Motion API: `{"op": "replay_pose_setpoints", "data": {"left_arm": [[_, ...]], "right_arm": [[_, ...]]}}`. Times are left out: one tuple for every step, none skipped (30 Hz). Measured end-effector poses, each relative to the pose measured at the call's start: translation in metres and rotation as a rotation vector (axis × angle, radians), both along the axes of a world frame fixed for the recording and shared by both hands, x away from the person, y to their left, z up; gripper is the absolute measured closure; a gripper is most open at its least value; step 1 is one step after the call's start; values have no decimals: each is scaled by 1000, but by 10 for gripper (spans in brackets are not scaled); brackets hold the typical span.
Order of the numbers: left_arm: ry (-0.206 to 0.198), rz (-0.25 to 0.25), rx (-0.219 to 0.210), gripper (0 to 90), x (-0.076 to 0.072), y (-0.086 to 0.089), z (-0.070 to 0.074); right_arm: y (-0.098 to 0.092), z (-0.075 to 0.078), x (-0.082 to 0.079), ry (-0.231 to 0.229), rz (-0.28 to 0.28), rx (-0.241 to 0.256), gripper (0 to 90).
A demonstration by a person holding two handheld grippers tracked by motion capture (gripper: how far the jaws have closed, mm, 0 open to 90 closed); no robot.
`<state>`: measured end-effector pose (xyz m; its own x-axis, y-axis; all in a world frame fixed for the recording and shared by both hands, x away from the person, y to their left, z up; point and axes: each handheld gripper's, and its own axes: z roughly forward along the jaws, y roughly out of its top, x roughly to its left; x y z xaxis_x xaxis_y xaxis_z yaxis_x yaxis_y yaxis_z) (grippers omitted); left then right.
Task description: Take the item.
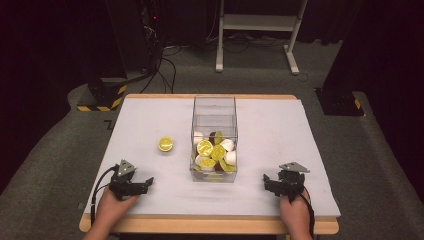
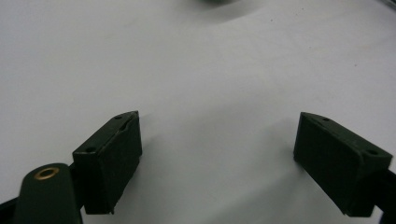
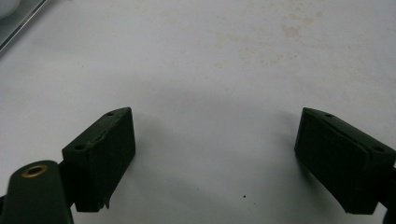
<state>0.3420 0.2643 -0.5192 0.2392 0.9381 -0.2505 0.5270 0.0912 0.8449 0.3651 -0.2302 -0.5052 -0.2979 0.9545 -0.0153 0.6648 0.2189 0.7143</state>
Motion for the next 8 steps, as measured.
{"op": "replay_pose_setpoints", "data": {"left_arm": [[0, 0, 0, 155, 0, 0, 0], [4, -6, 7, 155, 0, 1, 0], [4, -6, 7, 155, 0, 1, 0], [6, -11, 14, 155, 0, 1, 0], [7, -12, 16, 155, 0, 2, 0], [6, -10, 12, 155, 0, 1, 0], [7, -10, 14, 154, 0, 1, 0], [7, -10, 14, 154, 0, 1, 0]], "right_arm": [[0, 0, 0, 1, 1, -1, 123], [0, 0, 0, 0, 0, 0, 123], [0, 0, 0, 0, 0, 1, 123], [0, 0, 0, 2, 0, -1, 123], [1, 0, 0, 1, -1, -3, 123], [0, 0, 0, 1, -1, -2, 122], [0, 0, 0, 2, -1, -1, 122], [0, 0, 0, 2, -1, -1, 122]]}}
